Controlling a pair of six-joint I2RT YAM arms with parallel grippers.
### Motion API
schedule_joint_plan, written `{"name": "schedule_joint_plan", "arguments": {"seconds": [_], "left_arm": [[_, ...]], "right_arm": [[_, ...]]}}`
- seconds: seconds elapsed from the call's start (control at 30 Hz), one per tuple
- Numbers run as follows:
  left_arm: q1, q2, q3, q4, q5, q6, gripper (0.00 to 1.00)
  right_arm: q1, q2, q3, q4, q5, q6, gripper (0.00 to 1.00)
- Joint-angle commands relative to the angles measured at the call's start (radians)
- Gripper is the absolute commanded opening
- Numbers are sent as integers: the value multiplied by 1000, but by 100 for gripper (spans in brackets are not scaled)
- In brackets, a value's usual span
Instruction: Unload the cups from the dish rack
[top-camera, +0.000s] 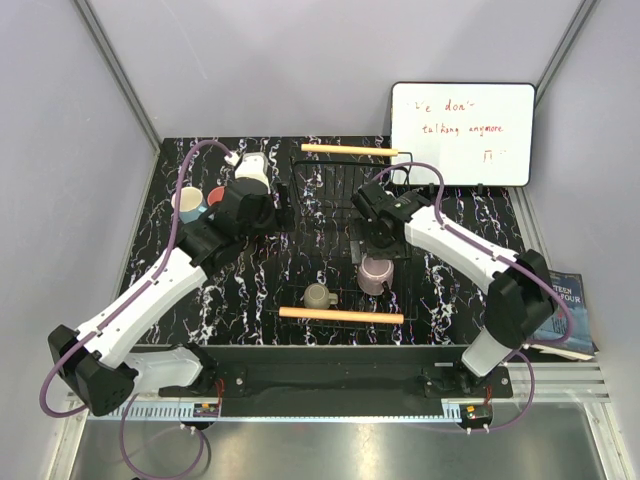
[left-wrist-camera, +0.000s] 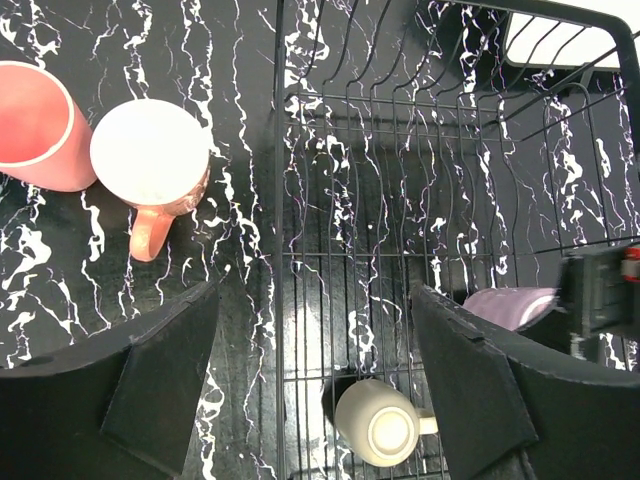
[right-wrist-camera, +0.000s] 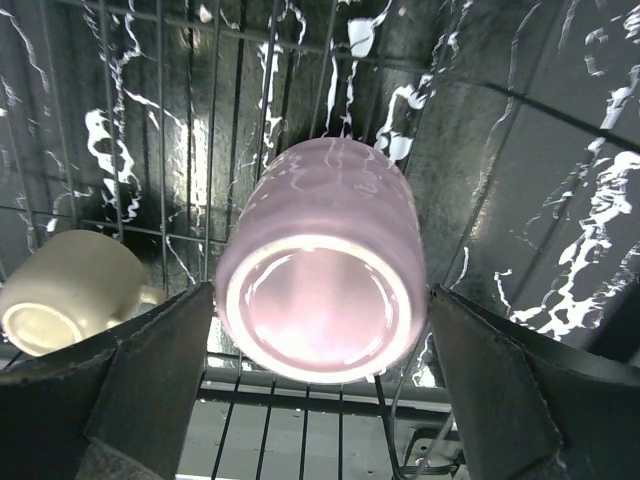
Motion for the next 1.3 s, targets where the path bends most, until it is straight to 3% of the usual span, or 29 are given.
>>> {"name": "schedule_joint_plan", "arguments": {"seconds": [0.0, 0.67, 0.73, 0.77, 0.8, 0.87, 0.9, 1.27], "left_arm": [[-7, 6, 6, 57, 21, -18, 82], [-13, 46, -18, 57, 39, -35, 82], [-13, 49, -18, 57, 42, -34, 82], [-15, 51, -18, 57, 44, -34, 82], [-13, 51, -20, 59, 47, -35, 82], [-13, 51, -21, 57, 49, -37, 82], [-13, 51, -23, 57, 49, -37, 82], [-13, 17, -27, 54, 16, -40, 82]], "right_arm": [[13, 26, -32, 34, -31, -3, 95], [11, 112, -85, 48, -77, -33, 96], [13, 118, -85, 49, -83, -35, 92], [13, 119, -83, 52, -89, -38, 86], [13, 119, -86, 55, -93, -36, 47], [10, 113, -92, 64, -82, -30, 11], [13, 109, -92, 65, -79, -24, 0], [11, -71, -24, 69, -45, 11, 0]]}}
